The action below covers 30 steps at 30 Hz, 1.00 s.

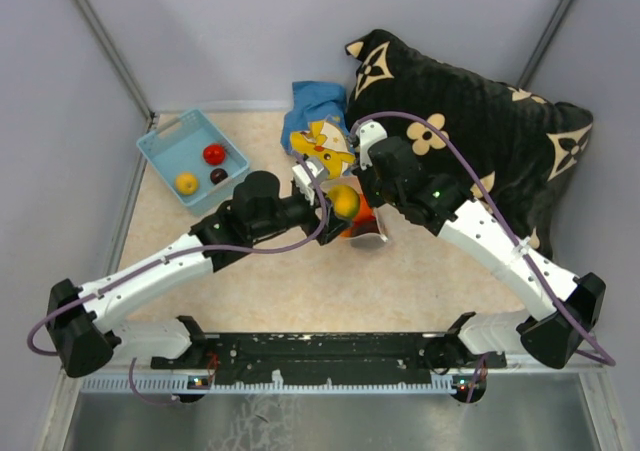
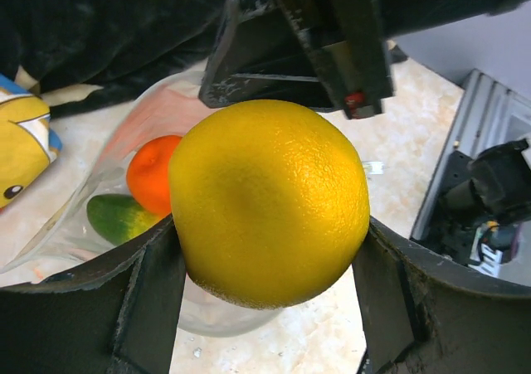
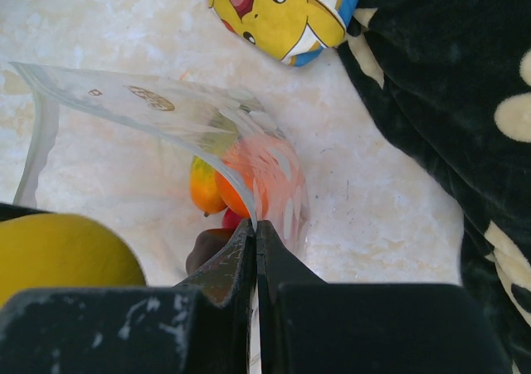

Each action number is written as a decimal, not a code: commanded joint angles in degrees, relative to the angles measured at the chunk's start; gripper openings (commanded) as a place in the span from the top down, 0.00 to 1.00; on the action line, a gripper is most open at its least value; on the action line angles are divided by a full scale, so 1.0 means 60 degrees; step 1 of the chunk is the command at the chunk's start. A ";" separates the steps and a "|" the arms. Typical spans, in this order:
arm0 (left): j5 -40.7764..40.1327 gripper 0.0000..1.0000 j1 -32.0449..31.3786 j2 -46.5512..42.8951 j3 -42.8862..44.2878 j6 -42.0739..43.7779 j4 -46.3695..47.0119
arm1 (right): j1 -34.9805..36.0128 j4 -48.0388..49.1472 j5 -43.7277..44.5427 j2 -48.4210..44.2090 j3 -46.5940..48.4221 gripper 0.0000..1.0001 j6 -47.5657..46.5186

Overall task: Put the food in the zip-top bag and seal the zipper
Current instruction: Place the fake fruit in the zipper food storage bag.

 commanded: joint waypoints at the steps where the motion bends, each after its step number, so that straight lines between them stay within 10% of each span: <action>1: -0.1018 0.46 -0.0152 0.0319 0.0251 0.0325 0.0351 | -0.0041 0.0338 0.0000 -0.0237 0.0416 1.00 0.0074; 30: -0.3425 0.02 -0.0181 -0.0160 0.0567 -0.0361 -0.0782 | -0.0048 0.0453 -0.0039 -0.0289 0.0221 1.00 0.0114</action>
